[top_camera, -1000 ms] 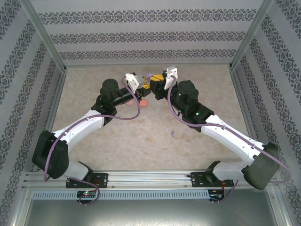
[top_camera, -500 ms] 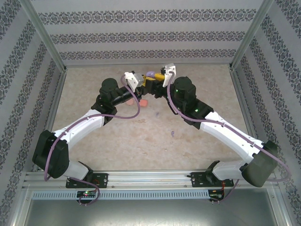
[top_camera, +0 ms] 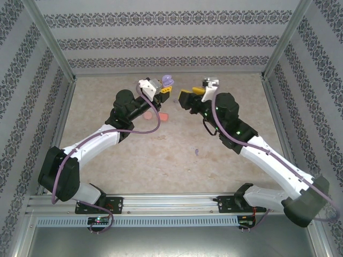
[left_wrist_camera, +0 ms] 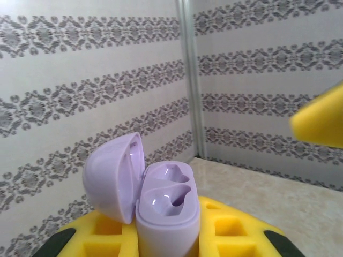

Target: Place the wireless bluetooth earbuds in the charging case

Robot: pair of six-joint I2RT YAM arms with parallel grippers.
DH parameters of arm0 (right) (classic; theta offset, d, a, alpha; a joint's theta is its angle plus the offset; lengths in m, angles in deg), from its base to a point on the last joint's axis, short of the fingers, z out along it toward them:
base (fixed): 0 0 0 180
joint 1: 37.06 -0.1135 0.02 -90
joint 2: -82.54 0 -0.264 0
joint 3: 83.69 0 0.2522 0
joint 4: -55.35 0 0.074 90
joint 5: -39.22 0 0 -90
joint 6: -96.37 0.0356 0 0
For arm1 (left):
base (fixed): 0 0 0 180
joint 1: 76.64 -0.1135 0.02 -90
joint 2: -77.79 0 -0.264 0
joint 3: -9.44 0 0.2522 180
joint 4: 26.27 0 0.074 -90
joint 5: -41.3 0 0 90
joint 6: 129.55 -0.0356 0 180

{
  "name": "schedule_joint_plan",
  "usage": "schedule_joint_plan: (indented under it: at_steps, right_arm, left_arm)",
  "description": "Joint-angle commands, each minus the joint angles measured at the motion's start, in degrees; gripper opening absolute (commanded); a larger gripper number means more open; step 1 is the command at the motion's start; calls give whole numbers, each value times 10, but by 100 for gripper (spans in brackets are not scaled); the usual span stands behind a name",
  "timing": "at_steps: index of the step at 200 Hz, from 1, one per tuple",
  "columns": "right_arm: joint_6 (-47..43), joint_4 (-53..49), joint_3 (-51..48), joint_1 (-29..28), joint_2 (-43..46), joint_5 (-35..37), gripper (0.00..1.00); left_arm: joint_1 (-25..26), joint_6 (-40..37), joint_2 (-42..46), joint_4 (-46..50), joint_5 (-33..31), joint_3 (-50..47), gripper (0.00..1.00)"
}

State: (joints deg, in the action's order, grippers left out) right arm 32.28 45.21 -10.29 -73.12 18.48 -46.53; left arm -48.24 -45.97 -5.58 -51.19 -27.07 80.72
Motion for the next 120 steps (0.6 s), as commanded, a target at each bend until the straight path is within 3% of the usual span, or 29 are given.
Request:
schedule_joint_plan:
  at_steps: [1,58,120]
  right_arm:
    - [62,-10,-27,33,6,13,62]
    - [103,-124,71,94,-144,-35,62]
    - [101,-291,354,126,-446,-95,61]
  left_arm:
    - [-5,11,5,-41,-51,-7,0]
    - [-9,18,18,-32,-99,-16,0]
    - [-20,26,24,18,-142,-10,0]
